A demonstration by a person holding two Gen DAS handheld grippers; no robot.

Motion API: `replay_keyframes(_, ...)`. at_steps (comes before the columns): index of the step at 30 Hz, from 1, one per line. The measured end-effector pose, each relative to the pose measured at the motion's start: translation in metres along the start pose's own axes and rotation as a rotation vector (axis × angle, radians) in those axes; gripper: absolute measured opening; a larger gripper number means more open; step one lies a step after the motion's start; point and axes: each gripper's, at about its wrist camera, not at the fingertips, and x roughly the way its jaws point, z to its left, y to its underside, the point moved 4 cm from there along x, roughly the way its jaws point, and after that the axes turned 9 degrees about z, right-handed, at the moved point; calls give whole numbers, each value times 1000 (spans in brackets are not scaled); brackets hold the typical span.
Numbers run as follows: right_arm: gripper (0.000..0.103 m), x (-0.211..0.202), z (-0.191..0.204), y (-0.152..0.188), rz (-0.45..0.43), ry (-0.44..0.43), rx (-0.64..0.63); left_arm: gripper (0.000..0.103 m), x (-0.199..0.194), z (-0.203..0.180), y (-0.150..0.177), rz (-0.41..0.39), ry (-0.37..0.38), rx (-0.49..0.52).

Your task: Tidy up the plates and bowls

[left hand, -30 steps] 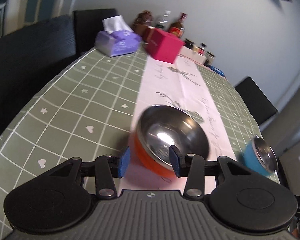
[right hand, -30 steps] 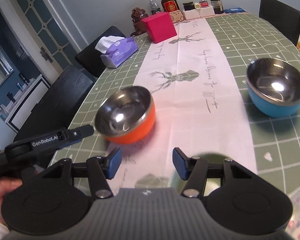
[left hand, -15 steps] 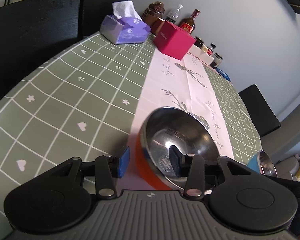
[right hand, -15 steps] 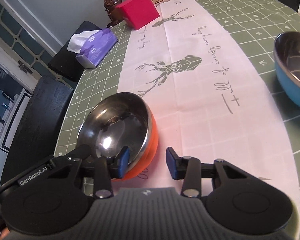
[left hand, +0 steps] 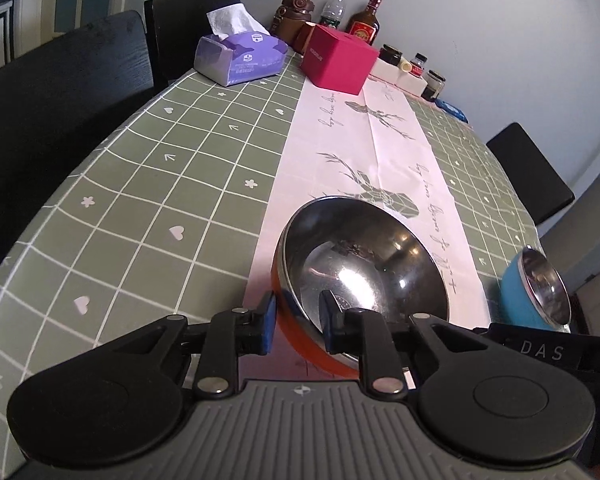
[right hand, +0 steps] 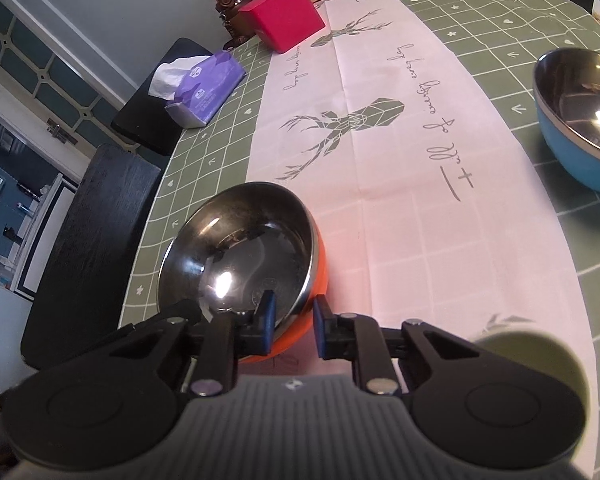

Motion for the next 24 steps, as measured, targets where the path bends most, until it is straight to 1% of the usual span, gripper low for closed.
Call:
replay_keyframes(5, 17, -27, -5, 19, -10, 0, -3, 25, -18, -17, 19, 25, -11, 34)
replay_keyframes(8, 16, -42, -12, 32, -8, -10, 7, 25, -31, -26, 33, 23, -14, 60)
replay_keyframes(13, 16, -64, -18, 57, -15, -20, -10, 25, -49, -32, 54, 24, 13, 78)
replay_keyframes(18, 16, -77, -25, 81, -7, -35, -26, 25, -60, -34, 78, 32, 24, 92)
replay_keyframes(24, 16, -84, -31, 109, 14, -42, -52, 25, -71, -33, 103, 51, 34, 103)
